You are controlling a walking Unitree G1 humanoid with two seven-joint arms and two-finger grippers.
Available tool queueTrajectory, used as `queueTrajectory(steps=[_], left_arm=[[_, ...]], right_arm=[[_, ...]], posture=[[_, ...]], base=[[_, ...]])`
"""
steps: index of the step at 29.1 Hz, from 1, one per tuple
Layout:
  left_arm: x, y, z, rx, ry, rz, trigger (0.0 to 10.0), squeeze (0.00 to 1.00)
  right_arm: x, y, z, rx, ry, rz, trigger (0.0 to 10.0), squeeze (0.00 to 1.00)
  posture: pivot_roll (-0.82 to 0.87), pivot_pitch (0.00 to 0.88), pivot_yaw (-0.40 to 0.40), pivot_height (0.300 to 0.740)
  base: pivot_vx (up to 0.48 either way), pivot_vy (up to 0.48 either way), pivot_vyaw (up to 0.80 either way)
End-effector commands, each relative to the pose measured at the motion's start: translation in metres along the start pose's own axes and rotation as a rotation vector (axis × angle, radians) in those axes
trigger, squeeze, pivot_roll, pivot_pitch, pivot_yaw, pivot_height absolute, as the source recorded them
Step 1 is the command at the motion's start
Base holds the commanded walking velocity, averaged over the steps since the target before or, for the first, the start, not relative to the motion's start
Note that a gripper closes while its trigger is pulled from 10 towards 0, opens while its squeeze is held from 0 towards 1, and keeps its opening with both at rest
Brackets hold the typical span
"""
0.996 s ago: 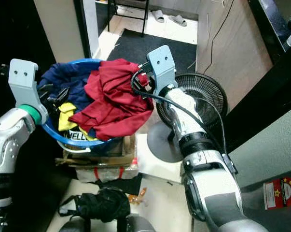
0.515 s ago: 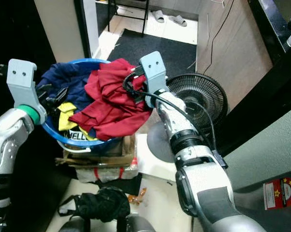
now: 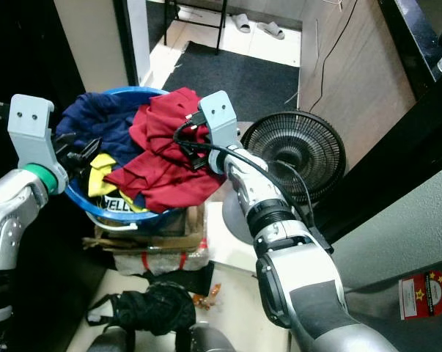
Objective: Clothes washing
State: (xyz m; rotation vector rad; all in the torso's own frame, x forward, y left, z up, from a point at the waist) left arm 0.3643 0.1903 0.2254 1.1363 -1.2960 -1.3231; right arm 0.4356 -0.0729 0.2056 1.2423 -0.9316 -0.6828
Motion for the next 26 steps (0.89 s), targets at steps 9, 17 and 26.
queueTrajectory(steps=[9,17,26], left_arm=[[-0.005,-0.008,0.008,-0.028,0.012,0.005,10.0,0.0],[-0.003,-0.006,0.008,-0.022,0.004,0.011,10.0,0.0],[-0.003,-0.006,0.008,-0.024,0.006,0.01,10.0,0.0]], right_arm=[[-0.019,-0.018,0.0,-0.059,0.121,-0.12,0.0,0.0],[-0.02,-0.012,0.0,-0.015,0.165,-0.158,0.0,0.0],[-0.023,0.014,0.003,0.123,0.274,-0.223,0.0,0.0]], posture=[[0.1,0.212,-0.04,0.74],[0.09,0.209,-0.039,0.74],[0.09,0.197,-0.039,0.74]], base=[[0.0,0.0,0.0],[0.0,0.0,0.0],[0.0,0.0,0.0]])
Point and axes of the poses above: a point about 5 cm out from each wrist's last joint towards the gripper, its own z axis pointing back from the gripper into the wrist, its own y axis along the axis of the wrist's last joint, x = y × z, the point moved 3 cm from there along -z, pointing out of the wrist towards the gripper, and after that the axes turned 3 degrees about z, right-handed, at the moved point
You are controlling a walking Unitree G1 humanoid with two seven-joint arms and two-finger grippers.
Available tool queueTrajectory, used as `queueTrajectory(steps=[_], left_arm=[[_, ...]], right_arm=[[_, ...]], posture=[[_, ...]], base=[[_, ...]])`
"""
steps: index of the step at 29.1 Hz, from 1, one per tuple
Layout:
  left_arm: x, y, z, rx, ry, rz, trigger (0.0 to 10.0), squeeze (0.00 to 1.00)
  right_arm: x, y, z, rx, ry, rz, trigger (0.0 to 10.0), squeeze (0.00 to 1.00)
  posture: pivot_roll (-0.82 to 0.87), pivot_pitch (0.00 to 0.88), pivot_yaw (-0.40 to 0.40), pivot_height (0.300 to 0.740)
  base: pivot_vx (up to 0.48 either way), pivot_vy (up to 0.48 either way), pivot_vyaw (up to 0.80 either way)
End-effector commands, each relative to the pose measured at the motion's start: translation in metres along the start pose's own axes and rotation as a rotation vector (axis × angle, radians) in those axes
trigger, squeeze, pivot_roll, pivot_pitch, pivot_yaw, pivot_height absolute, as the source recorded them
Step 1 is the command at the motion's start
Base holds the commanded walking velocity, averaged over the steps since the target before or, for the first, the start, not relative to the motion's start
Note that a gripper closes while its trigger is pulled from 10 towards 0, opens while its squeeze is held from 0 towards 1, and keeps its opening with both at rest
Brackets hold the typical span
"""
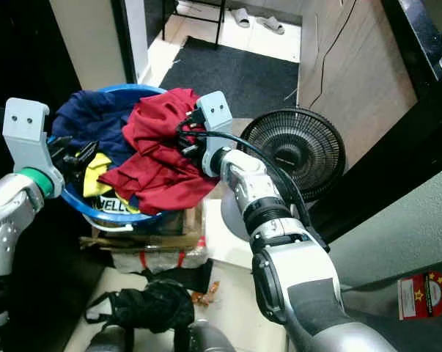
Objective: Clothes washing
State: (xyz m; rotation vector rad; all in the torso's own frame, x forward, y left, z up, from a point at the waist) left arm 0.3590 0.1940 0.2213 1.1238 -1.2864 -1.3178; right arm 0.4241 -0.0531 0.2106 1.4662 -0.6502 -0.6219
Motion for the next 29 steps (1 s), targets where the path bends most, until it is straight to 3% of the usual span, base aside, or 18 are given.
queueTrajectory(steps=[1,5,7,11,16,18,20,21,23,24,25,26,27,28,29], left_arm=[[0.0,-0.002,0.002,-0.012,0.0,0.001,10.0,0.0],[0.0,-0.001,0.002,-0.007,-0.002,0.002,10.0,0.0],[0.0,0.001,0.002,0.003,-0.007,0.006,10.0,0.0],[0.0,0.002,0.001,0.006,-0.009,0.007,10.0,0.0],[0.002,0.003,0.0,0.012,-0.013,0.011,10.0,0.0],[0.002,0.003,0.0,0.012,-0.013,0.011,10.0,0.0],[0.003,0.004,-0.001,0.017,-0.016,0.012,10.0,0.0],[0.003,0.004,-0.001,0.017,-0.016,0.012,10.0,0.0],[0.003,0.007,-0.002,0.024,-0.017,0.011,10.0,0.0],[0.003,0.007,-0.002,0.024,-0.017,0.011,10.0,0.0],[0.003,0.009,-0.001,0.03,-0.017,0.011,10.0,0.0],[0.003,0.009,-0.001,0.03,-0.017,0.011,10.0,0.0],[0.003,0.014,0.0,0.047,-0.017,0.015,10.0,0.0],[0.003,0.014,0.0,0.047,-0.017,0.015,10.0,0.0],[0.004,0.021,0.002,0.073,-0.019,0.018,10.0,0.0]], right_arm=[[-0.002,0.004,0.001,0.039,0.027,-0.032,0.0,0.0],[-0.003,0.028,0.004,0.161,0.065,-0.052,0.0,0.0],[-0.007,0.053,0.011,0.27,0.121,-0.029,0.0,0.0],[-0.009,0.061,0.015,0.305,0.143,-0.013,0.0,0.0],[-0.009,0.094,0.027,0.419,0.141,0.046,0.0,0.0],[-0.009,0.094,0.027,0.419,0.141,0.046,0.0,0.0],[0.004,0.133,0.041,0.573,0.032,0.087,0.0,0.0],[0.004,0.133,0.041,0.573,0.032,0.087,0.0,0.0],[0.02,0.161,0.055,0.686,-0.113,0.119,0.0,0.0],[0.02,0.161,0.055,0.686,-0.113,0.119,0.0,0.0],[0.025,0.17,0.063,0.725,-0.158,0.128,2.0,0.0],[0.025,0.17,0.063,0.725,-0.158,0.128,2.0,0.0],[0.031,0.18,0.075,0.773,-0.238,0.179,10.0,0.0],[0.031,0.18,0.075,0.773,-0.238,0.179,10.0,0.0],[0.036,0.189,0.088,0.823,-0.306,0.214,10.0,0.0]], posture=[[0.09,0.197,-0.039,0.74],[0.09,0.19,-0.037,0.74],[0.09,0.18,-0.034,0.74],[0.08,0.177,-0.033,0.74],[0.08,0.161,-0.029,0.74],[0.08,0.161,-0.029,0.74],[0.08,0.15,-0.027,0.74],[0.08,0.15,-0.027,0.74],[0.08,0.145,-0.026,0.74],[0.08,0.145,-0.026,0.74],[0.08,0.139,-0.025,0.74],[0.08,0.139,-0.025,0.74],[0.08,0.133,-0.022,0.74],[0.08,0.133,-0.022,0.74],[0.08,0.131,-0.021,0.74]], base=[[0.0,0.0,0.0],[0.0,0.0,0.0],[0.0,0.0,0.0],[0.0,0.0,0.0],[0.0,0.0,0.0],[0.0,0.0,0.0],[0.0,0.0,0.0],[0.0,0.0,0.0],[0.0,0.0,0.0],[0.0,0.0,0.0],[0.0,0.0,0.0],[0.0,0.0,0.0],[0.0,0.0,0.0],[0.0,0.0,0.0],[0.0,0.0,0.0]])
Point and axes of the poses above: a point about 5 cm out from each wrist's last joint towards the gripper, its own z axis pointing back from the gripper into the wrist, its own y axis along the axis of the wrist's last joint, x = y × z, the point moved 3 cm from there along -z, pointing out of the wrist towards the gripper, and after that the axes turned 3 degrees about z, right-handed, at the moved point
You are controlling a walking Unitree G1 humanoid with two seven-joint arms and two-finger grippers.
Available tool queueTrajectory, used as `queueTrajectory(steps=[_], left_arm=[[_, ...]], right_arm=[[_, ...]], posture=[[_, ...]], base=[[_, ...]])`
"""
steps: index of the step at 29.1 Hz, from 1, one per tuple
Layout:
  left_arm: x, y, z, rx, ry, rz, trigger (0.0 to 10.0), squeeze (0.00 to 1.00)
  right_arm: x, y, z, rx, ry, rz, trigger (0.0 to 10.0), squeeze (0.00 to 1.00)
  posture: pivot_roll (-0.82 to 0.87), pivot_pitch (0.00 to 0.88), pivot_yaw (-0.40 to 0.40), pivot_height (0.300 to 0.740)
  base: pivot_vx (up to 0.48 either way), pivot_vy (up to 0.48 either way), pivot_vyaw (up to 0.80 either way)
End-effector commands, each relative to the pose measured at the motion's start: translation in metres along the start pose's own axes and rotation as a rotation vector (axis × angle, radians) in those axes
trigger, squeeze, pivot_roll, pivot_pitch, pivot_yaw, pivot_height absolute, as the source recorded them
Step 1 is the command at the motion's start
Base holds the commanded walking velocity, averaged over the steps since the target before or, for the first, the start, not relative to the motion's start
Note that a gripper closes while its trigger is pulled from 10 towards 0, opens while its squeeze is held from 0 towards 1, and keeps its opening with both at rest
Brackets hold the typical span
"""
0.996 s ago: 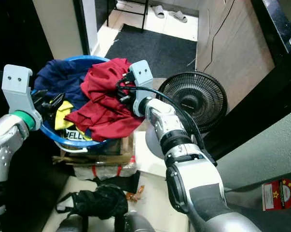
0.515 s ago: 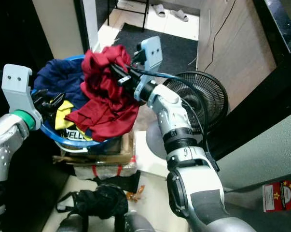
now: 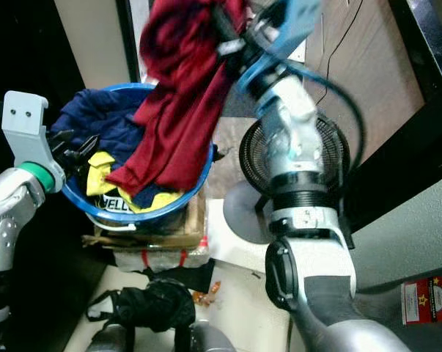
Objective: Clothes washing
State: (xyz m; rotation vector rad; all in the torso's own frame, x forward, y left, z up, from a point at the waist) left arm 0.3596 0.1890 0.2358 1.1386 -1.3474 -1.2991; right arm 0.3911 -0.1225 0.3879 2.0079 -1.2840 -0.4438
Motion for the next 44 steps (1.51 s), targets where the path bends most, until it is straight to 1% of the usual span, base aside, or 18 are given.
queueTrajectory(steps=[1,2,4,5,7,10,11,12,13,14,16,17,18,19,20,22,24,44], left_arm=[[0.0,0.011,0.003,0.04,0.001,0.008,10.0,0.0],[0.0,0.011,0.003,0.04,0.001,0.008,10.0,0.0],[0.002,0.025,0.006,0.092,-0.008,0.012,10.0,0.0],[0.002,0.025,0.006,0.092,-0.008,0.012,10.0,0.0],[0.004,0.041,0.01,0.148,-0.011,0.008,10.0,0.0],[0.005,0.047,0.011,0.17,-0.012,0.004,10.0,0.0],[0.005,0.053,0.012,0.191,-0.01,-0.011,10.0,0.0],[0.005,0.057,0.012,0.208,-0.009,-0.018,10.0,0.0],[0.005,0.057,0.012,0.208,-0.009,-0.018,10.0,0.0],[0.005,0.06,0.012,0.216,-0.008,-0.019,10.0,0.0],[0.005,0.06,0.012,0.216,-0.008,-0.019,10.0,0.0],[0.005,0.062,0.011,0.222,-0.006,-0.019,10.0,0.0],[0.005,0.062,0.011,0.222,-0.006,-0.019,10.0,0.0],[0.004,0.063,0.011,0.224,-0.004,-0.016,10.0,0.0],[0.004,0.063,0.011,0.224,-0.004,-0.016,10.0,0.0],[0.003,0.064,0.011,0.224,0.0,-0.013,10.0,0.0],[0.003,0.064,0.011,0.223,0.0,-0.012,10.0,0.0],[0.003,0.06,0.01,0.197,-0.001,-0.008,10.0,0.0]], right_arm=[[0.014,0.029,0.004,0.105,-0.08,0.085,10.0,0.0],[0.014,0.029,0.004,0.105,-0.08,0.085,10.0,0.0],[0.022,0.047,0.012,0.169,-0.162,0.15,10.0,0.0],[0.022,0.047,0.012,0.169,-0.162,0.15,10.0,0.0],[0.027,0.06,0.018,0.214,-0.22,0.17,10.0,0.0],[0.029,0.063,0.02,0.225,-0.236,0.171,10.0,0.0],[0.03,0.059,0.022,0.213,-0.256,0.164,10.0,0.0],[0.031,0.044,0.025,0.168,-0.276,0.154,10.0,0.0],[0.031,0.044,0.025,0.168,-0.276,0.154,10.0,0.0],[0.031,0.031,0.028,0.127,-0.288,0.144,10.0,0.0],[0.031,0.031,0.028,0.127,-0.288,0.144,10.0,0.0],[0.033,0.015,0.032,0.073,-0.317,0.128,10.0,0.0],[0.033,0.015,0.032,0.073,-0.317,0.128,10.0,0.0],[0.039,-0.002,0.037,0.005,-0.379,0.104,10.0,0.0],[0.039,-0.002,0.037,0.005,-0.379,0.104,10.0,0.0],[0.051,-0.026,0.049,-0.081,-0.489,0.056,10.0,0.0],[0.054,-0.033,0.053,-0.103,-0.521,0.048,10.0,0.0],[0.053,-0.036,0.056,-0.116,-0.568,0.078,10.0,0.0]], posture=[[0.08,0.131,-0.021,0.74],[0.08,0.131,-0.021,0.74],[0.08,0.125,-0.015,0.74],[0.08,0.125,-0.015,0.74],[0.08,0.12,-0.013,0.74],[0.08,0.12,-0.013,0.74],[0.08,0.113,-0.01,0.74],[0.08,0.11,-0.009,0.74],[0.08,0.11,-0.009,0.74],[0.08,0.108,-0.008,0.74],[0.08,0.108,-0.008,0.74],[0.08,0.106,-0.006,0.74],[0.08,0.106,-0.006,0.74],[0.08,0.106,-0.006,0.74],[0.08,0.106,-0.006,0.74],[0.09,0.109,-0.007,0.74],[0.09,0.109,-0.007,0.74],[0.09,0.121,0.005,0.74]], base=[[0.0,0.0,0.0],[0.0,0.0,0.0],[0.0,0.0,0.0],[0.0,0.0,0.0],[0.0,0.0,0.0],[0.0,0.0,0.0],[0.0,0.0,0.0],[0.0,0.0,0.0],[0.0,0.0,0.0],[0.0,0.0,0.0],[0.0,0.0,0.0],[0.0,0.0,0.0],[0.0,0.0,0.0],[0.0,0.0,-0.63],[0.0,0.0,-0.63],[0.0,0.0,-0.8],[0.0,0.0,-0.8],[0.0,0.0,-0.8]])
Point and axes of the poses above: a point about 5 cm out from each wrist's last joint towards the gripper, its own z axis pointing back from the gripper into the wrist, its own y axis along the axis of the wrist's last joint, x = y × z, the point moved 3 cm from there along -z, pointing out of the wrist towards the gripper, and after that the axes turned 3 degrees about z, right-handed, at the moved point
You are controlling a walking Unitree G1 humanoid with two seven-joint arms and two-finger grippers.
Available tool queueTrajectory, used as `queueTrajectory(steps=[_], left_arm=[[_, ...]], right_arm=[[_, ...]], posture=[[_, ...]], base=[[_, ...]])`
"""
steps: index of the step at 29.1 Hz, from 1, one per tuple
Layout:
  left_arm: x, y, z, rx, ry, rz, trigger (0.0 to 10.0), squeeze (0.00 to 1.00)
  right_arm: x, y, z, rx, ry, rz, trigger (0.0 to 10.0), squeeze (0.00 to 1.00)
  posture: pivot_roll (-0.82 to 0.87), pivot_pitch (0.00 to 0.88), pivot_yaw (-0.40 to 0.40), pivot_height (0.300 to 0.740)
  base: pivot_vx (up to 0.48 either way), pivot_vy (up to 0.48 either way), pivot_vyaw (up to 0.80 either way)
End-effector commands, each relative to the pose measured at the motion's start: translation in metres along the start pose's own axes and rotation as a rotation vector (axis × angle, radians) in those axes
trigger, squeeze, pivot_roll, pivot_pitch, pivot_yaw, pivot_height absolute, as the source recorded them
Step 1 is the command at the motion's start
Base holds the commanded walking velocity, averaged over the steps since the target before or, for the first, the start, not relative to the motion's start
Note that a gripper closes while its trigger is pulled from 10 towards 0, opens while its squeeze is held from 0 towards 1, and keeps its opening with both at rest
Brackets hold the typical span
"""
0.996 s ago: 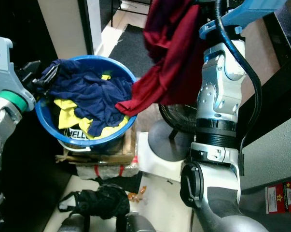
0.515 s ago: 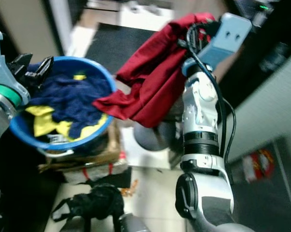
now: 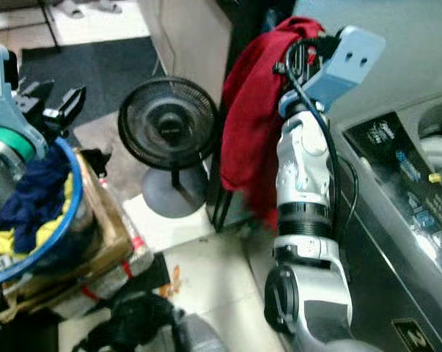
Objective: Clothes washing
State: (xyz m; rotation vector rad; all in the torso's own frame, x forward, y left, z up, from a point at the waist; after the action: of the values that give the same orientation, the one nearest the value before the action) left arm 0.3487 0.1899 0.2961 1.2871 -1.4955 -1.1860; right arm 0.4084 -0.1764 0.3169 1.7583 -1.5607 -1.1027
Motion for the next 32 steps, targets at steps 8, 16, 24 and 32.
queueTrajectory(steps=[8,16,24,32], left_arm=[[0.001,0.0,0.001,-0.005,-0.007,0.005,10.0,0.0],[0.002,0.0,0.0,-0.002,-0.009,0.007,10.0,0.0],[0.003,0.0,0.0,0.0,-0.01,0.008,10.0,0.0],[0.003,-0.002,-0.001,-0.002,-0.011,0.012,10.0,0.0]], right_arm=[[-0.002,0.015,-0.002,0.07,-0.003,0.009,10.0,0.0],[-0.01,0.02,-0.002,0.095,0.022,0.006,10.0,0.0],[-0.014,0.021,-0.002,0.103,0.031,-0.001,10.0,0.0],[-0.033,0.029,-0.001,0.136,0.124,-0.016,10.0,0.0]], posture=[[0.09,0.122,0.007,0.74],[0.09,0.122,0.008,0.74],[0.09,0.122,0.007,0.74],[0.09,0.117,0.005,0.74]], base=[[0.0,0.0,-0.8],[0.0,0.0,-0.8],[0.0,0.0,-0.8],[0.0,0.0,-0.8]])
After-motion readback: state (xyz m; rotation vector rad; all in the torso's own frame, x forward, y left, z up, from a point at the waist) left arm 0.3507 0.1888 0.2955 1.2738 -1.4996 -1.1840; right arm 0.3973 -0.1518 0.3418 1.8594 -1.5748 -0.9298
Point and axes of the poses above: a point about 5 cm out from each wrist's last joint towards the gripper, its own z axis pointing back from the gripper into the wrist, its own y axis along the axis of the wrist's last joint, x = y × z, the point moved 3 cm from there along -z, pointing out of the wrist towards the gripper, and after that the axes turned 3 degrees about z, right-handed, at the moved point
